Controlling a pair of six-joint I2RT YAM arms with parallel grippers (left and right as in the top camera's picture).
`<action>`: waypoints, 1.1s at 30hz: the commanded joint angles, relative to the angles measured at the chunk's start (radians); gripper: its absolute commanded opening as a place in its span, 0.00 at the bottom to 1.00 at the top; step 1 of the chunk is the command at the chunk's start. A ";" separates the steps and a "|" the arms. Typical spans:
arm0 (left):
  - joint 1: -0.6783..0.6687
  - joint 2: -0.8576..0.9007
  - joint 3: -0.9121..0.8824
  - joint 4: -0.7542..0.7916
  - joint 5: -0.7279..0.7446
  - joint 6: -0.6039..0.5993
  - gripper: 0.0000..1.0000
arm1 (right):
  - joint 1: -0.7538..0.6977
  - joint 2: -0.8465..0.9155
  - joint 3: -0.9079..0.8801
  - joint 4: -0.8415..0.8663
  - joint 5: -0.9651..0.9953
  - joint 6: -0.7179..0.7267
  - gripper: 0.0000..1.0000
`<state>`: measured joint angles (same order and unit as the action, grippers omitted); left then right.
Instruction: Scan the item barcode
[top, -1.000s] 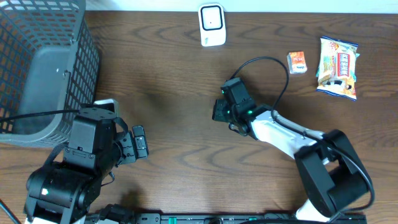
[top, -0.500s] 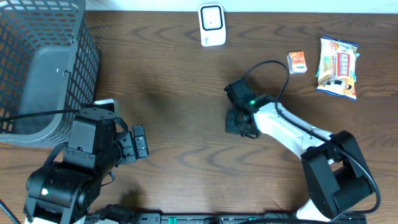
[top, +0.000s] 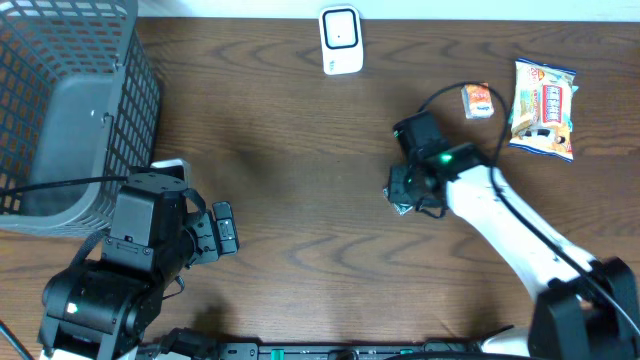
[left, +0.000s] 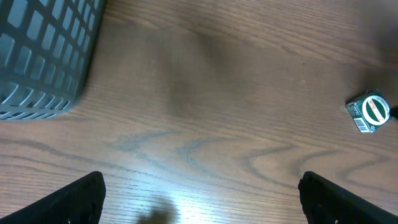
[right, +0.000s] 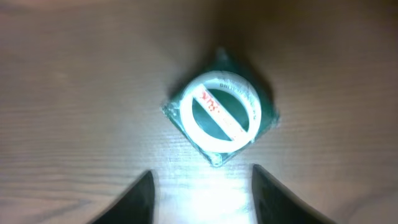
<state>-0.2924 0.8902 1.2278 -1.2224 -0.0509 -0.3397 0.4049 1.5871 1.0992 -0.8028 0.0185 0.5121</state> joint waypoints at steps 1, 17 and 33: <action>0.001 -0.003 0.000 0.001 -0.002 0.002 0.98 | -0.044 -0.041 0.024 0.031 -0.029 -0.227 0.64; 0.001 -0.003 0.000 0.001 -0.002 0.002 0.98 | -0.065 0.229 0.026 0.137 -0.055 -0.603 0.92; 0.001 -0.003 0.000 0.001 -0.002 0.002 0.98 | -0.055 0.278 0.012 0.129 -0.080 -0.580 0.65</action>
<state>-0.2924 0.8902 1.2278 -1.2224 -0.0509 -0.3401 0.3443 1.8519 1.1114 -0.6735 -0.0498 -0.0700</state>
